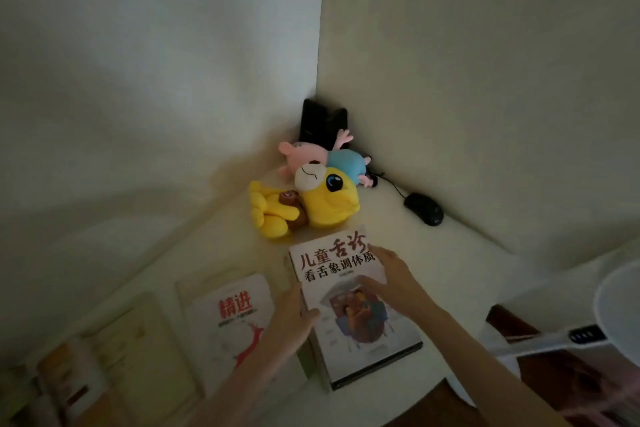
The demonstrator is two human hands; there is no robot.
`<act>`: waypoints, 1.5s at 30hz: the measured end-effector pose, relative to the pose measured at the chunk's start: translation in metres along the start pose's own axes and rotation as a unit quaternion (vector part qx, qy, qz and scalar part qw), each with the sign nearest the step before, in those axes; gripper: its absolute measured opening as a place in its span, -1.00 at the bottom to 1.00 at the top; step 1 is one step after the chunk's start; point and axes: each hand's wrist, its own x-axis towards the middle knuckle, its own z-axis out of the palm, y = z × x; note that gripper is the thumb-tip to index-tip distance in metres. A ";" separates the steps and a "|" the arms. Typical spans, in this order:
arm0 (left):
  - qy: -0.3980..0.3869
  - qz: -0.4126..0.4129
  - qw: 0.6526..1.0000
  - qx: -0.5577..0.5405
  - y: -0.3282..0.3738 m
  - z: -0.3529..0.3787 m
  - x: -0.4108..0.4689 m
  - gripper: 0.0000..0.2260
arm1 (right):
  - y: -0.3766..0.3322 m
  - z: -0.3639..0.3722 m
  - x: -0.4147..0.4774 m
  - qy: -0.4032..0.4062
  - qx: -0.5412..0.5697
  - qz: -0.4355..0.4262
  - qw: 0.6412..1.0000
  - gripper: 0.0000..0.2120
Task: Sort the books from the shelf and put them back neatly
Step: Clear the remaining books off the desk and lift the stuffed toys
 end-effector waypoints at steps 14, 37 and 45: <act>0.094 -0.207 0.955 -0.191 -0.015 0.072 0.038 -0.29 | 0.093 0.038 0.033 -0.049 0.058 0.150 0.986 0.35; 0.077 -0.327 0.939 -0.074 -0.010 0.101 0.043 -0.04 | 0.104 0.028 0.033 -0.052 0.288 0.093 0.952 -0.34; 0.120 -0.282 0.934 -0.185 -0.011 0.111 0.048 0.08 | 0.103 0.021 0.028 -0.045 0.307 0.095 0.946 -0.61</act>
